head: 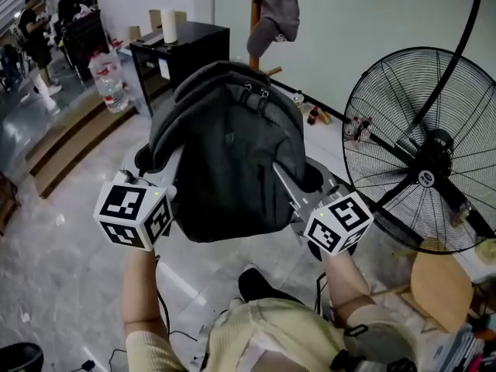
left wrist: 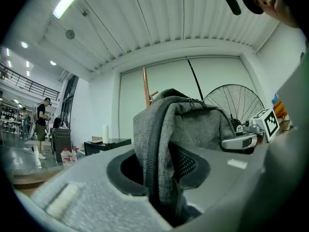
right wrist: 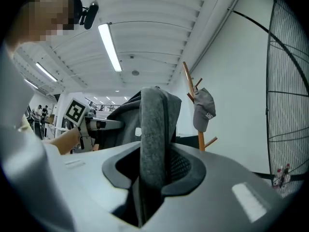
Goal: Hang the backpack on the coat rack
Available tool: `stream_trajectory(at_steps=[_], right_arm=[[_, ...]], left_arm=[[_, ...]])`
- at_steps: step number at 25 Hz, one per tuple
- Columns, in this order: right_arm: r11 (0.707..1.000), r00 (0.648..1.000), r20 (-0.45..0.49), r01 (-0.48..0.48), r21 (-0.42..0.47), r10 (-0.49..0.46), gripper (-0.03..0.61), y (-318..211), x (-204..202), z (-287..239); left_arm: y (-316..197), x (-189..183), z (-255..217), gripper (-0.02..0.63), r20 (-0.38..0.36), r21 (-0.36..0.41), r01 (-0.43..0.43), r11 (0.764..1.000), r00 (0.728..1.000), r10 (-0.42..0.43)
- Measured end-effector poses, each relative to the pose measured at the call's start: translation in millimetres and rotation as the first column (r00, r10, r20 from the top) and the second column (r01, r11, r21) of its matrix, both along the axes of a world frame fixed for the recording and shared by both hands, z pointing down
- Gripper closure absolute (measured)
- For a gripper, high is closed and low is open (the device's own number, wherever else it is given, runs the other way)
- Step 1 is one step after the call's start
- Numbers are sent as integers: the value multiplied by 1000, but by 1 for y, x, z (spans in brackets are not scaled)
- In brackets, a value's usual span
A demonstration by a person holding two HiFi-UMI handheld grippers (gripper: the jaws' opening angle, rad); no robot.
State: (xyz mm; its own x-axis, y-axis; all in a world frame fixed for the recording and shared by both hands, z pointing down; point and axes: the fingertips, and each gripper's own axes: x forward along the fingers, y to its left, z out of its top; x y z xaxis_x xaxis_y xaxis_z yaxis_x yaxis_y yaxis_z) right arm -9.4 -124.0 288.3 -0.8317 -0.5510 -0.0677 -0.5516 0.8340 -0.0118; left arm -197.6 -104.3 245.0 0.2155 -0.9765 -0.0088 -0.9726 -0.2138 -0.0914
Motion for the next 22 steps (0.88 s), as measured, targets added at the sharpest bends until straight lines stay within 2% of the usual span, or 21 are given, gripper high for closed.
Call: stream_trajectory(at_steps=[14, 22], right_arm=[[1000, 1000, 14, -13, 8, 12, 462, -128, -4, -44], [996, 999, 20, -46, 71, 45, 462, -148, 2, -59]], left_arm=[[-128, -1, -48, 497, 80, 11, -15, 1000, 997, 14], [-152, 4, -59, 495, 86, 48, -30, 998, 996, 25]])
